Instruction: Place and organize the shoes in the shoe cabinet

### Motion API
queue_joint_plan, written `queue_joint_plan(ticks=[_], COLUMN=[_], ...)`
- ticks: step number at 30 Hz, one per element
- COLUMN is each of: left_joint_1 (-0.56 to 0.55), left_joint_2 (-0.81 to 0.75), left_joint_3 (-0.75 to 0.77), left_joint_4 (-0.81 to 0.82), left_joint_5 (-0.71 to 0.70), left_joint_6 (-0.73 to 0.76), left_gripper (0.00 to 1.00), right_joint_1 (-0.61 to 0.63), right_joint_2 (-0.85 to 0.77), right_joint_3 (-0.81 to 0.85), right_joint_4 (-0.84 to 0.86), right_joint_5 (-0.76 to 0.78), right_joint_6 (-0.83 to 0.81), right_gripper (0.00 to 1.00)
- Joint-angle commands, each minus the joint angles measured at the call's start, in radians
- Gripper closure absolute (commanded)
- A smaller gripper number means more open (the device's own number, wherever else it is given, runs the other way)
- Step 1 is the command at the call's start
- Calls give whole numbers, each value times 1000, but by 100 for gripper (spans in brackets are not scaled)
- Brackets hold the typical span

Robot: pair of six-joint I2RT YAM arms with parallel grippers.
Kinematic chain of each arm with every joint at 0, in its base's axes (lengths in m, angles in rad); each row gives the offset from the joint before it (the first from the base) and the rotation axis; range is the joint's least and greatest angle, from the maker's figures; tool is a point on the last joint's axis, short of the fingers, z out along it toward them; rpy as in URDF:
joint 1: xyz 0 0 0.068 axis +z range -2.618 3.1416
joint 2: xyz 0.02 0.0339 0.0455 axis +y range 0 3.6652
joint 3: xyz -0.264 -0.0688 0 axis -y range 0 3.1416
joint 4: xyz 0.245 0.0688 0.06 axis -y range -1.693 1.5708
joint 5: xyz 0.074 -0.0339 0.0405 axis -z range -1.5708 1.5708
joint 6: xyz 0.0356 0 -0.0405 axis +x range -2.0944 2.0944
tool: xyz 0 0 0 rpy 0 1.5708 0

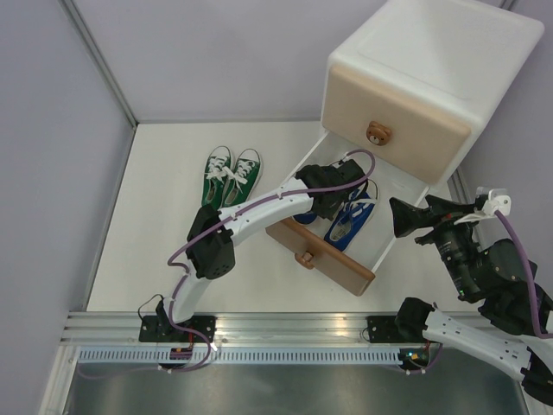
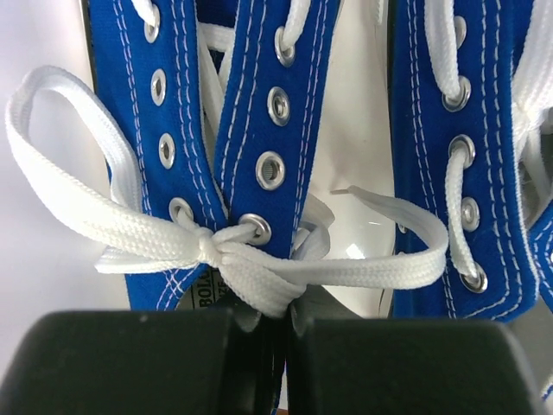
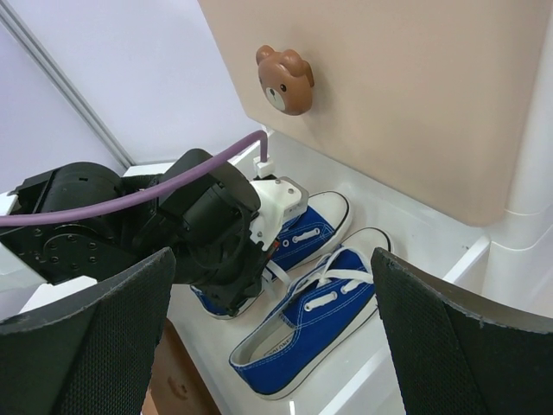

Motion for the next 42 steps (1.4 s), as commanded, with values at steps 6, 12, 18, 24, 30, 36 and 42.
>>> queue_joint_plan(ticks=[6, 12, 18, 24, 30, 36, 42], left_joint_1=[3, 3, 3, 4, 4, 6, 6], left_joint_2=[-16, -12, -12, -12, -9, 4, -21], left_joint_3=[23, 0, -21, -26, -8, 20, 14], left_joint_4=[33, 28, 11, 11, 17, 19, 17], left_joint_5=[-50, -44, -12, 9, 0, -4, 8], left_joint_6=[-97, -93, -102, -93, -99, -88, -113], left_gripper=[98, 98, 98, 89, 84, 84, 73], right_joint_1=[-1, -1, -1, -2, -1, -2, -1], right_joint_2=[-17, -22, -25, -25, -26, -23, -22], right_joint_3=[-3, -5, -2, -3, -3, -2, 6], right_joint_4=[-8, -12, -16, -14, -22, -23, -25], right_joint_5=[42, 48, 55, 54, 56, 54, 49], right_joint_6=[-15, -13, -16, -16, -13, -13, -16], right_gripper=[2, 2, 2, 2, 2, 2, 2])
